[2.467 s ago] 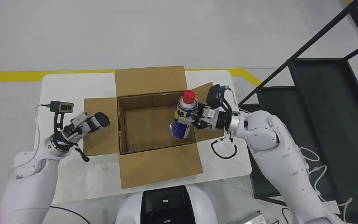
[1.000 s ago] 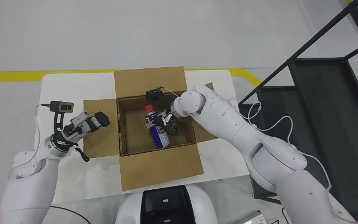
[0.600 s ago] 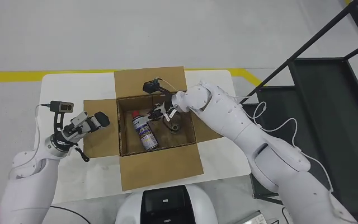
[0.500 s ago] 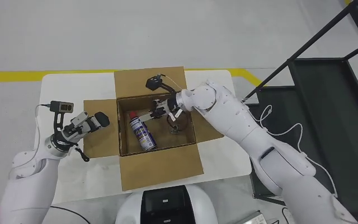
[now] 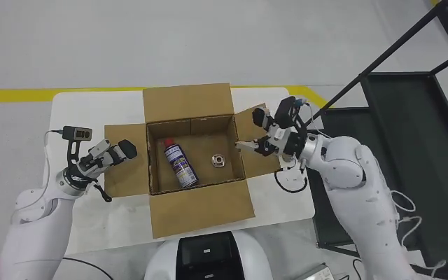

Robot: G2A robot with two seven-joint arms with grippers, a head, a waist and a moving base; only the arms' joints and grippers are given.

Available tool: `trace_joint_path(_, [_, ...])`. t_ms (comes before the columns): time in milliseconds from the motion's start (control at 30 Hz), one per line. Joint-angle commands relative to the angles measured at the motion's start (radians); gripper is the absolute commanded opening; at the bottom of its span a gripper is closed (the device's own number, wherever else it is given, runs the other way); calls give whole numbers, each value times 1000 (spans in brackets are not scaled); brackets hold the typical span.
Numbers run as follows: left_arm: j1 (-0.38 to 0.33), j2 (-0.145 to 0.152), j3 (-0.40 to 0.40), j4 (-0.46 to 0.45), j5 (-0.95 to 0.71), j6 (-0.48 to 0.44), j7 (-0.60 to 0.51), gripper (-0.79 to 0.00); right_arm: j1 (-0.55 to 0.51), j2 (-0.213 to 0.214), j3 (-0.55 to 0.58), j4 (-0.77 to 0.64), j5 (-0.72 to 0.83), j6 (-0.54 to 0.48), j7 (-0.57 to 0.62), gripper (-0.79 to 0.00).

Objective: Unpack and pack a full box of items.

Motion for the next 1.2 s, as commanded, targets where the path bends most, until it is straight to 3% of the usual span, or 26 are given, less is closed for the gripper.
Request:
trace_joint_path(0, [0,0,0,0,0,0,0,0,-94,3,74,-10,-47,23,-62,0])
trace_joint_path(167, [0,0,0,0,0,0,0,0,-221,7,167,-9,-114,118,-114,0])
trace_joint_path(367, [0,0,0,0,0,0,0,0,-300,6,207,10,-155,204,-158,0])
trace_joint_path(633, [0,0,0,0,0,0,0,0,-254,9,170,119,-204,257,-102,0])
trace_joint_path(767, [0,0,0,0,0,0,0,0,-234,7,127,109,-235,306,-73,0])
trace_joint_path(1167, [0,0,0,0,0,0,0,0,-233,7,127,116,-238,314,-77,0])
